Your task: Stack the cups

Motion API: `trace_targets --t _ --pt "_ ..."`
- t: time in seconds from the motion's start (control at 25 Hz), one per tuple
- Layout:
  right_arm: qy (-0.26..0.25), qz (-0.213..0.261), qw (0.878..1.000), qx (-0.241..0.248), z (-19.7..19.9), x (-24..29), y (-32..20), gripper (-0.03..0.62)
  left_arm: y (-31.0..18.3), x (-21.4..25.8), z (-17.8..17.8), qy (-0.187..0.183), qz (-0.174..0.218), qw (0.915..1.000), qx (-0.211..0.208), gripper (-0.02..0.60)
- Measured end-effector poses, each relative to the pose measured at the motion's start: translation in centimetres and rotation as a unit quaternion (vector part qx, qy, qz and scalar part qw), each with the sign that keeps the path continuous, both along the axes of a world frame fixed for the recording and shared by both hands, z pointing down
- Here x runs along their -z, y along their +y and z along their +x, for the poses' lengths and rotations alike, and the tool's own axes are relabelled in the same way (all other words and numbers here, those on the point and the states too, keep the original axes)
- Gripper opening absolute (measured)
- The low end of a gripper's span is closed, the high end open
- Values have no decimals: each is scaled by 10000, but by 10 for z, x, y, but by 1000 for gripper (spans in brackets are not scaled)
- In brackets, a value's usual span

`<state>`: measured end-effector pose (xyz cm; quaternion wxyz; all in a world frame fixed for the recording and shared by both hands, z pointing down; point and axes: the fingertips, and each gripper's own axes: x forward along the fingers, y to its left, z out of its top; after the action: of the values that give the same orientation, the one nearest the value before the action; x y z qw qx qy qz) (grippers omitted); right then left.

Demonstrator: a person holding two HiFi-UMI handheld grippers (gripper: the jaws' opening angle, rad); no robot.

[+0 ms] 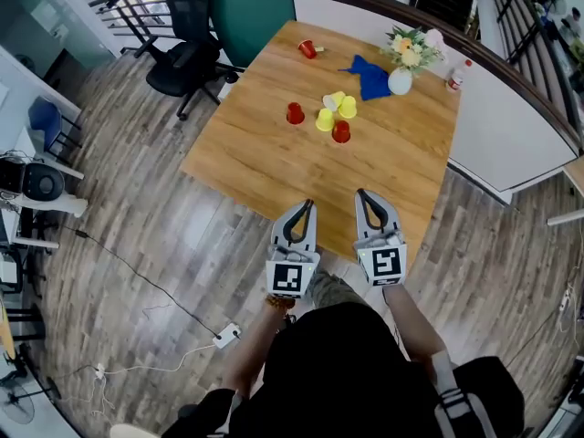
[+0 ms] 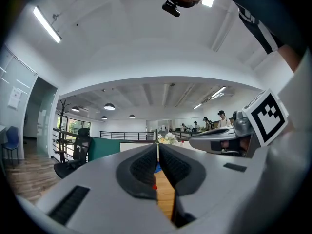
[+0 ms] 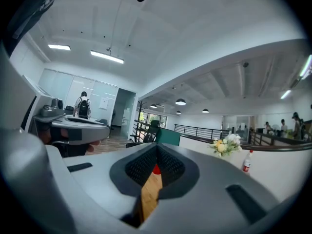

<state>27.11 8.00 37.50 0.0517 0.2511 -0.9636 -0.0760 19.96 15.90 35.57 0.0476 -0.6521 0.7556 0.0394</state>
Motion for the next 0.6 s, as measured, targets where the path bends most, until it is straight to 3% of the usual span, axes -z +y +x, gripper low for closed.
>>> trace_targets --t 0.32,0.6 --pt "-53 -66 9989 -452 -62 -6 -61 8 -66 -4 -70 14 -190 9988 -448 28" --pt "-154 -163 9939 -1084 -69 -2 -107 8 -127 0 -81 -133 -256 9930 -1144 28"
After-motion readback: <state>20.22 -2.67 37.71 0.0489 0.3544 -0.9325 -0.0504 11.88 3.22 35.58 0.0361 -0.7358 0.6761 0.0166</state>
